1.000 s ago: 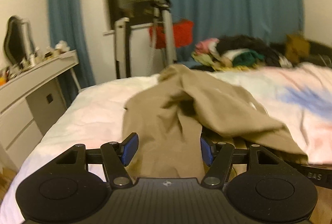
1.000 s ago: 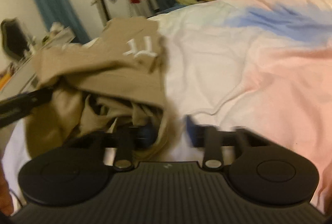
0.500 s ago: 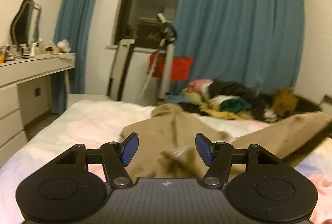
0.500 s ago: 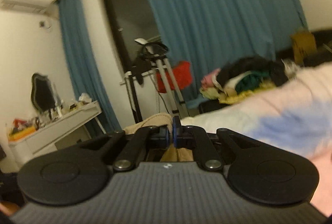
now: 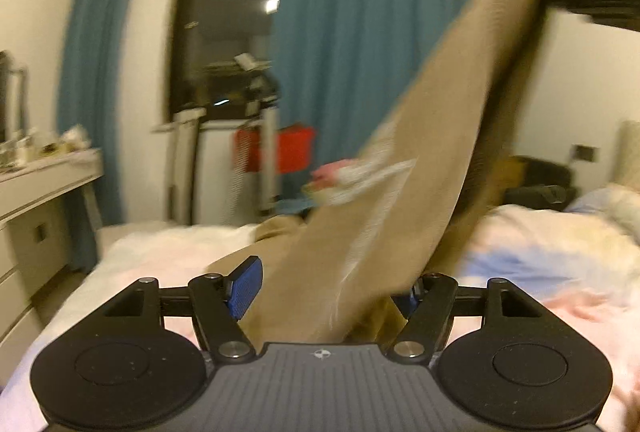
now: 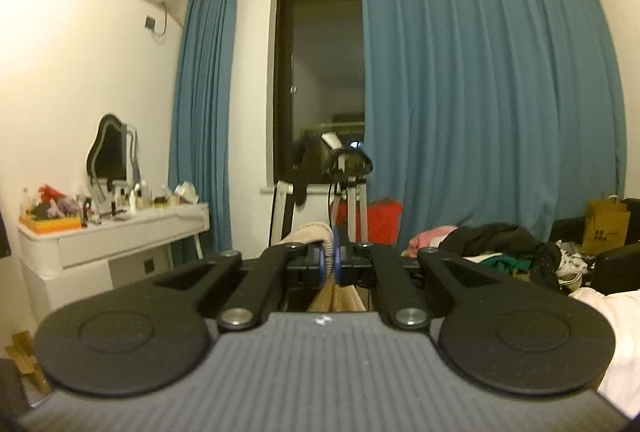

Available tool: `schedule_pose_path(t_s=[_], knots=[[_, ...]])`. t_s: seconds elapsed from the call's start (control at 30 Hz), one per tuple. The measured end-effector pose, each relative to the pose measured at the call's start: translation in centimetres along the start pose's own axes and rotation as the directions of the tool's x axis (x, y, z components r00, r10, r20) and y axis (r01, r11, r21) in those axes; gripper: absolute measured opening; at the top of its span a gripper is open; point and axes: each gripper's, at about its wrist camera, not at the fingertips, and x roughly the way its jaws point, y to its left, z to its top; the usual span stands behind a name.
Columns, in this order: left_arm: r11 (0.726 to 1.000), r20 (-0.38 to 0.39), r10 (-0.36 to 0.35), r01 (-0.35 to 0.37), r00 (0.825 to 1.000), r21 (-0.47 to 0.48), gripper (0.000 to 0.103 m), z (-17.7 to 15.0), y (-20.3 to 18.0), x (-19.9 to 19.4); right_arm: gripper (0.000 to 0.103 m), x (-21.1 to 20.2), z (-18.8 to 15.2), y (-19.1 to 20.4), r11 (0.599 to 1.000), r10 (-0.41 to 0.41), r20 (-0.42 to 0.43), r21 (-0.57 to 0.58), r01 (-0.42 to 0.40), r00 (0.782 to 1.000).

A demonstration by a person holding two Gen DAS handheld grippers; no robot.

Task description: Fold clothes

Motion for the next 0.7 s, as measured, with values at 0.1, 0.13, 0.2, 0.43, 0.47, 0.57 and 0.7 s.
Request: schedule_pose_path(t_s=[0.1,0.13,0.2,0.43,0.47,0.57,0.7], knots=[[0.998,-0.017,-0.003,0.001,1.000,-0.067,0.014,0.1,1.1,0.0,0.007,-0.3,-2.7,-1.2,0.998,-0.054,-0.010,-0.009,0.054,0.998],[0.995,-0.021,-0.022,0.019,1.000,-0.102,0.009,0.3,1.7,0.0,0.007,0.1,-3.9,-2.0,0.998,-0.054,-0.050,0.020,0.055,0.997],[0.981,-0.018,-0.066,0.062,0.998,-0.183,0.007,0.9,3.3,0.1,0.007,0.9,-6.2,-3.7,0.995,-0.046,-0.133,0.079,0.057,0.990],[0.935,-0.138,-0.233,0.183,0.962,-0.303,0.007,3.9,8.7,6.1,0.009,5.0,-14.0,-8.2,0.970,0.071,-0.386,0.241,0.026,0.920],[0.929,-0.178,-0.256,0.191,0.950,-0.316,0.007,4.1,8.9,7.7,0.009,5.7,-15.1,-8.6,0.964,0.096,-0.419,0.267,0.022,0.903],[0.942,-0.279,-0.227,0.139,0.933,-0.305,0.008,3.3,8.9,13.0,0.010,7.5,-18.4,-9.0,0.956,0.092,-0.513,0.286,0.070,0.853],[0.981,-0.380,-0.104,0.031,0.919,-0.193,0.016,1.3,7.8,18.9,0.010,9.9,-21.1,-10.1,0.925,0.138,-0.563,0.368,0.097,0.815]])
